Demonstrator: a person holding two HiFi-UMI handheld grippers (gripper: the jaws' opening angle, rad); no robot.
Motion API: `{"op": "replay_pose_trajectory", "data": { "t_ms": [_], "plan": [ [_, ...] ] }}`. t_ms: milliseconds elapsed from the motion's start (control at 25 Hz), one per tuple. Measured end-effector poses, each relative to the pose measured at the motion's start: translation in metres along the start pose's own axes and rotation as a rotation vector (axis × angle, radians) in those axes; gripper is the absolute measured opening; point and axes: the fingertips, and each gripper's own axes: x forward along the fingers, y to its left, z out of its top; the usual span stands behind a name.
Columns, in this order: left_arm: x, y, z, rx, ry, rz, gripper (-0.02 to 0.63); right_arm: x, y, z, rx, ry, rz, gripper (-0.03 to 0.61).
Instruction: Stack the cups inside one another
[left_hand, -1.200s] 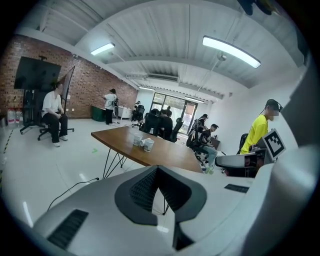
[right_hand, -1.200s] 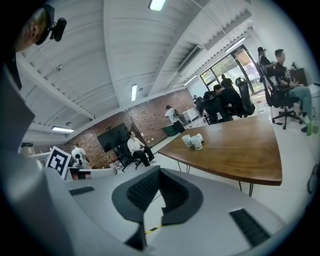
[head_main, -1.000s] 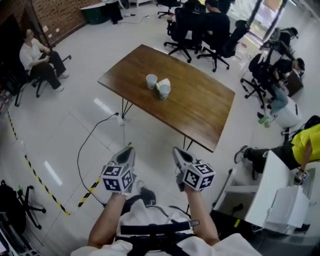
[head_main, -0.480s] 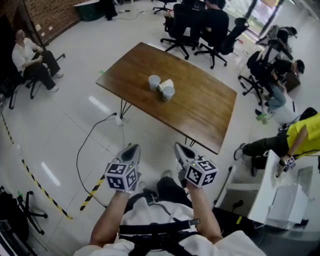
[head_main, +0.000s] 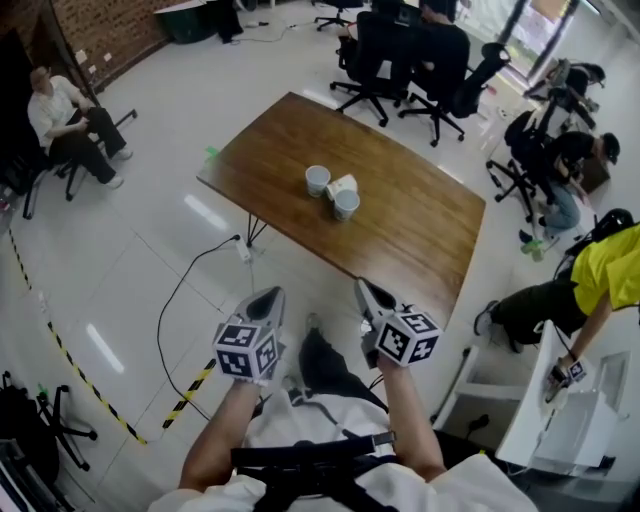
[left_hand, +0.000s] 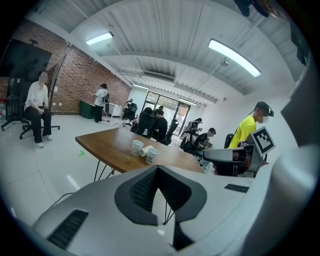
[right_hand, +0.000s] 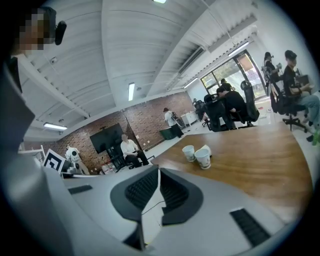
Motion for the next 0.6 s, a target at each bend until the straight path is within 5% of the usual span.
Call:
{"op": "replay_pose_trajectory", "data": {
  "t_ms": [600],
  "plan": [
    [0.095, 0.042, 0.057, -0.02, 0.002, 0.069, -0.006, 0.116, -0.075, 0.074, -0.044, 0.042, 0.039, 0.039]
  ]
}}
